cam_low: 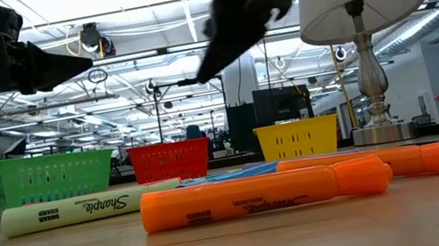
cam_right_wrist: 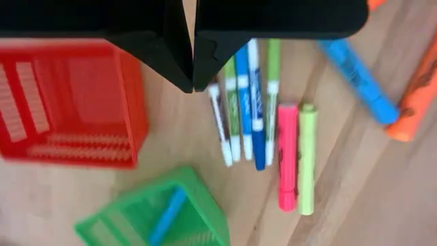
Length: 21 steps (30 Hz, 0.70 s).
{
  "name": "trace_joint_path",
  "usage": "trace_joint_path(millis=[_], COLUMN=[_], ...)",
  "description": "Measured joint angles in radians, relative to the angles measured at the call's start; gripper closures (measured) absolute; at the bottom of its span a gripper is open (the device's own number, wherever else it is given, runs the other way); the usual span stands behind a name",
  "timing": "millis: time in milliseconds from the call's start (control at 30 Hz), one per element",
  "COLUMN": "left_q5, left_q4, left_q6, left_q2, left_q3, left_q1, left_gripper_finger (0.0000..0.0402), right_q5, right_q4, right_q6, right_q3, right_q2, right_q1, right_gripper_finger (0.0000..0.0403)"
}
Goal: Pick & Place Markers
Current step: Put the bottom green marker pen into the left red bin
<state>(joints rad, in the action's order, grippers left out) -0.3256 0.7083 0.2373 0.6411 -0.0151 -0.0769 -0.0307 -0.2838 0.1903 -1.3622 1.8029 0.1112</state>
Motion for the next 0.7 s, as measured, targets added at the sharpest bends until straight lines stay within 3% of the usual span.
trace_joint_path(millis=[133,267,567,700], left_q5=[-0.01,-0.048,-0.053,-0.053], left_q4=[0.005,0.005,-0.001,-0.001], left_q6=[0.036,0.042,0.014,-0.004], left_q2=[0.0,-0.001,-0.001,-0.001], left_q3=[0.0,0.0,0.0,0.0], left_q1=[0.0,0.0,0.0,0.0], left_gripper_finger=[0.0364,0.0364,0.0364,0.0364], right_q5=[0.189,0.181,0.242,0.163], right_q4=[-0.036,-0.046,-0.056,-0.044], right_q6=[0.033,0.067,0.092,0.057], right_q3=[-0.102,-0.105,-0.106,-0.106], right_q2=[0.117,0.184,0.204,0.205], right_q1=[-0.025,-0.017,0.047,0.072], right_gripper_finger=[0.0403,0.0403,0.0396,0.0365])
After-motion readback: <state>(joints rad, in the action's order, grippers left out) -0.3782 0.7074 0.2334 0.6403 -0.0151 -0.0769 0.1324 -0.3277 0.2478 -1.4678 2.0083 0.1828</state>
